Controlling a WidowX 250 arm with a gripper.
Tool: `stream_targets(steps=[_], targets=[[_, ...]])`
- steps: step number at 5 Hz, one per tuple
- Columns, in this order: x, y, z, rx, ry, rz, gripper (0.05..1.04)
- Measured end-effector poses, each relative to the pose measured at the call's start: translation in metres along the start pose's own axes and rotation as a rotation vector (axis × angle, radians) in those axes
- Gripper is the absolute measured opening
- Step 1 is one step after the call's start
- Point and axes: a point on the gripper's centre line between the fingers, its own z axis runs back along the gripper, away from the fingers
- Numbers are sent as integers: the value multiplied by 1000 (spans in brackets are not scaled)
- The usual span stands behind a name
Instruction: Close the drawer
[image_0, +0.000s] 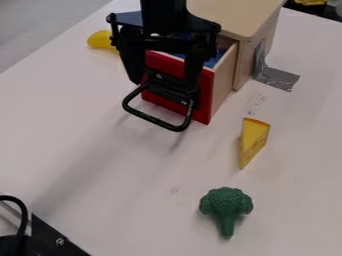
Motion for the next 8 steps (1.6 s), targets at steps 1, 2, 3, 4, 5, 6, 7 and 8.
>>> stream_targets(steps=[1,2,3,4,5,6,7,8], targets=[[-2,1,-5,7,22,3,1001],[1,4,-18,12,38,25,1001],[7,10,-34,5,56,77,1001],[12,16,-44,-24,55,154,1001],[12,26,-51,-45,53,302,1001],[5,36,-51,-69,55,402,1001],[2,44,-56,-71,44,503,1001],[0,48,-60,-64,-1,585,1001]])
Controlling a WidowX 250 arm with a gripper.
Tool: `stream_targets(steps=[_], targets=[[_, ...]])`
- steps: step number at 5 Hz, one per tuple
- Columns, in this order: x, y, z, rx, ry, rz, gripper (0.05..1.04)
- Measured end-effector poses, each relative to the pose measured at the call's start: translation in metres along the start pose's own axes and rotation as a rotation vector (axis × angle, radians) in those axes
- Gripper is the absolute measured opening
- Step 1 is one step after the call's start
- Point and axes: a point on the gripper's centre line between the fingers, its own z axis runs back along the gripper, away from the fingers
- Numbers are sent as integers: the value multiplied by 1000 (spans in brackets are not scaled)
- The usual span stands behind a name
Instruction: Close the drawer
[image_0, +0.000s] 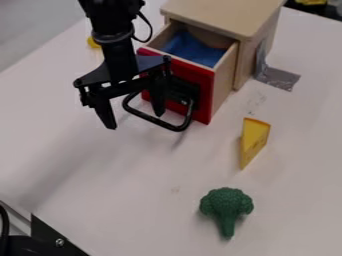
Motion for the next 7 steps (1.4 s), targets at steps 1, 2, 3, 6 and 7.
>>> stream_targets(steps=[1,2,3,6,7], targets=[[4,1,-4,-17,-39,54,1001],[8,4,-10,-26,-81,106,1001],[11,7,-22,-29,-112,154,1001],[26,7,-43,-6,-150,193,1000],[38,7,-46,-11,-165,215,1000]])
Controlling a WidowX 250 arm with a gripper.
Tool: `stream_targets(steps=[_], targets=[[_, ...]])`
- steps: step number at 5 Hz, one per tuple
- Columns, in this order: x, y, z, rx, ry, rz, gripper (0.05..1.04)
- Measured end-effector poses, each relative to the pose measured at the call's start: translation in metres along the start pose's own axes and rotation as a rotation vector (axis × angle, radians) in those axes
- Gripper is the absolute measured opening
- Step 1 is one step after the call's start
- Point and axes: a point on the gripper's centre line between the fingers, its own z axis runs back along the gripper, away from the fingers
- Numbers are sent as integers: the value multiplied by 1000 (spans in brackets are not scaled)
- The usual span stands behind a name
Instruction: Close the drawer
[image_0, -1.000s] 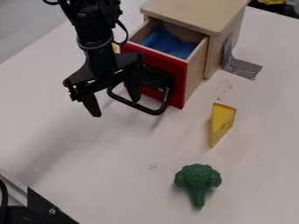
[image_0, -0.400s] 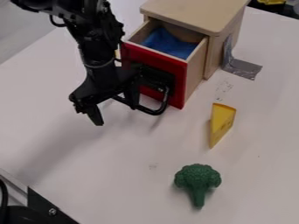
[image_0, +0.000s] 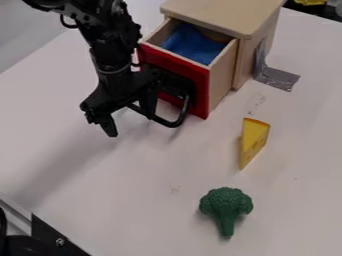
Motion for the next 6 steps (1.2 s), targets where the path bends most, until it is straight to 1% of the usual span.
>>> stream_targets(steps=[2,3,4,5,6], targets=[[6,-4,-3,7,1,4,1000],[5,-6,-3,8,16,21,1000],[-2,-8,3,-2,55,31,1001],[-12,-11,22,-12,107,13,1001],[-18,-17,42,-30,121,-31,1001]])
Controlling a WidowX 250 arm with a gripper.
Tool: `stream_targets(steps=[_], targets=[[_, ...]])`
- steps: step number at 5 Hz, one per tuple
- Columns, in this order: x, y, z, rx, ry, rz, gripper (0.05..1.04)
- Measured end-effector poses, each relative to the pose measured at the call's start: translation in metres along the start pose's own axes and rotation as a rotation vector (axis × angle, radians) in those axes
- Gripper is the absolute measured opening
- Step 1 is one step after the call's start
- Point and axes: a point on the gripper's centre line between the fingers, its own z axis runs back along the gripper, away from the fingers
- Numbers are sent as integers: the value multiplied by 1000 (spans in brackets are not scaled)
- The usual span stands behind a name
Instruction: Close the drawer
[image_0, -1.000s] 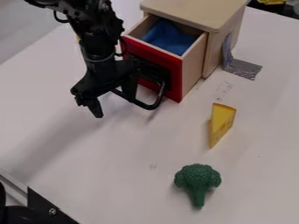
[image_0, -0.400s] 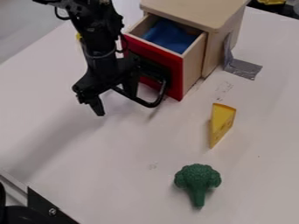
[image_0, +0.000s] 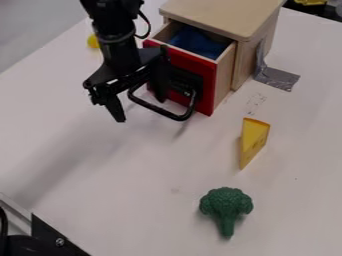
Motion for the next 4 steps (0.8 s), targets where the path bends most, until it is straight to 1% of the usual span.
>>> stream_targets(steps=[1,2,3,4], targets=[[-6,-1,3,4,13,-17,1001],[-2,-8,3,-16,-15,-28,1001],[5,-13,-9,-3,-40,-15,1001],[14,-19,-16,-1,-55,-5,1001]])
